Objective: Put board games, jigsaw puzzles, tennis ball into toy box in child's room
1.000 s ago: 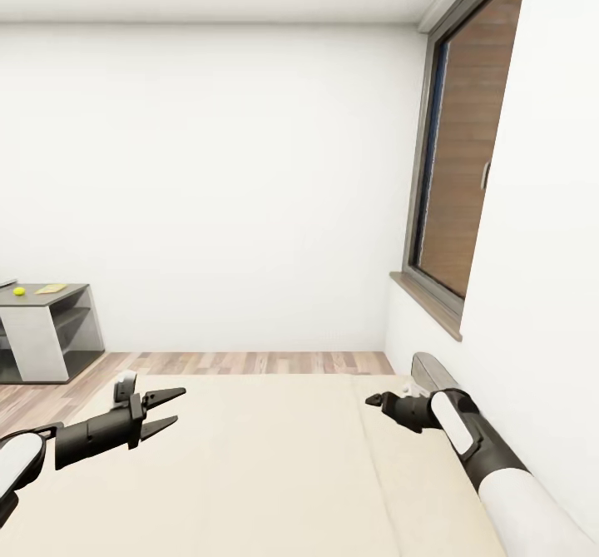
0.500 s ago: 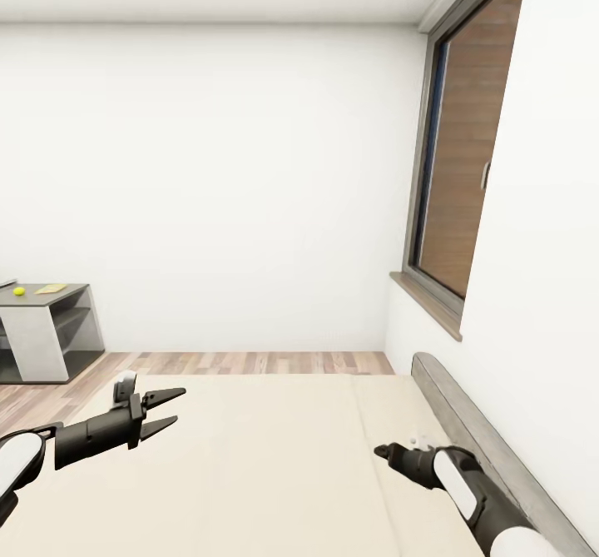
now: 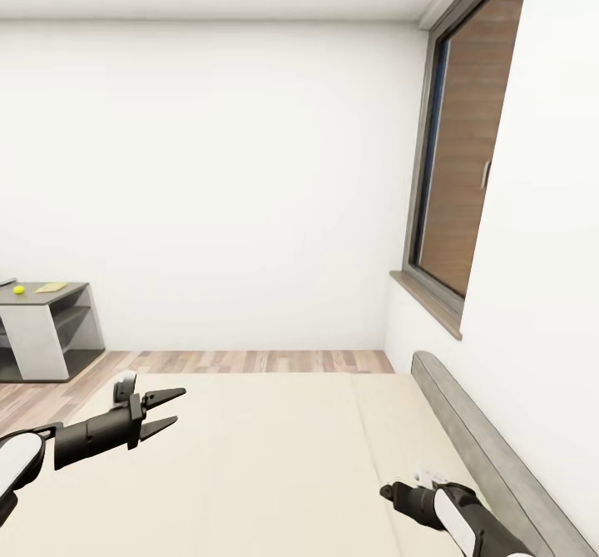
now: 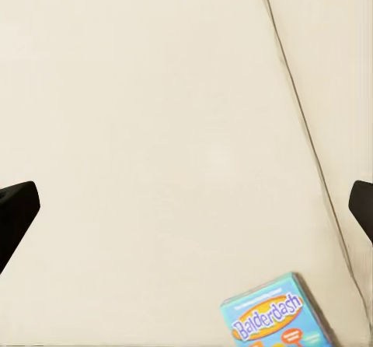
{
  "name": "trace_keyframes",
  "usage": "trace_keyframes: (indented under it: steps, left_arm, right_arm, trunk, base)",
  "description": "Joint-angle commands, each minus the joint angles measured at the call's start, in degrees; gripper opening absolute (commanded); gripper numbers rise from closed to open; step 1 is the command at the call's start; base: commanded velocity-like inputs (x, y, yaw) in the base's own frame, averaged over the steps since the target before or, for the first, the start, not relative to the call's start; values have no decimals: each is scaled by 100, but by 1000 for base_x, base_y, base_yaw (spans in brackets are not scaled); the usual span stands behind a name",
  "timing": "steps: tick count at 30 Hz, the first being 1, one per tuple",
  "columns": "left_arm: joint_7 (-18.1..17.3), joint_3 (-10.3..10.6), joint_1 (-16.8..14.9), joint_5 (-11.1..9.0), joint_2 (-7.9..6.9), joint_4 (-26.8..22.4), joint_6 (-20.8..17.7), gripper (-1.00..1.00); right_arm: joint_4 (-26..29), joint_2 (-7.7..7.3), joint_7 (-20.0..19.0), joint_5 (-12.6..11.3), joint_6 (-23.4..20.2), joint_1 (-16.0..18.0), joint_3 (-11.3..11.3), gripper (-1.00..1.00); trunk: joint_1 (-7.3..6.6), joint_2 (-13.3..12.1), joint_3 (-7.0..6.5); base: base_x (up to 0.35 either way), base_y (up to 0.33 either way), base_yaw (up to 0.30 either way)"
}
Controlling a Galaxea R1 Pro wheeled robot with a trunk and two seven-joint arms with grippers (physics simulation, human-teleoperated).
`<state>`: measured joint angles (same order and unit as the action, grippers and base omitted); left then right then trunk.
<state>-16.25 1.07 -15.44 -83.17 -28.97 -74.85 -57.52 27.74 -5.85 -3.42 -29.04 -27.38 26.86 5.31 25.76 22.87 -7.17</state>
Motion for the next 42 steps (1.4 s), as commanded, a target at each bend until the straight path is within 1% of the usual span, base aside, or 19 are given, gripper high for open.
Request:
trace_keyframes:
  steps: [1, 7, 12, 17, 32, 38, 42]
  left_arm:
    - [-51, 6, -3, 39, 0, 5, -5, 100]
    - [-46, 0, -3, 38, 16, 5, -5, 100]
    - [-55, -1, -3, 38, 22, 3, -8, 100]
    - [-60, -2, -3, 32, 24, -2, -68, 100]
    - [-129, 7, -3, 25, 11, -14, -227, 100]
    - [-260, 11, -3, 22, -3, -18, -238, 100]
    - [-522, 22, -3, 23, -14, -20, -241, 100]
  right_arm:
    - [-33, -4, -10, 7, 8, 0, 32, 100]
    - [-164, 1, -7, 18, 77, -4, 62, 100]
    - [-228, -3, -10, 17, 96, -5, 149, 100]
    - [-245, -4, -8, 14, 100, -3, 186, 100]
    - [-251, 5, -1, 13, 101, -5, 220, 100]
    - [-252, 7, -1, 15, 101, -5, 223, 100]
    - [-252, 12, -1, 17, 101, -5, 224, 100]
  trunk:
    - [2, 5, 10]
    - [2, 5, 61]
    - [2, 5, 107]
    - [2, 5, 154]
    - [2, 5, 294]
    - [2, 5, 350]
    - [2, 5, 387]
  base:
    - [0, 0, 0]
    - [0, 0, 0]
    - [0, 0, -2]
    - [0, 0, -44]
    - [0, 0, -84]
    - [0, 0, -89]
    - [0, 0, -90]
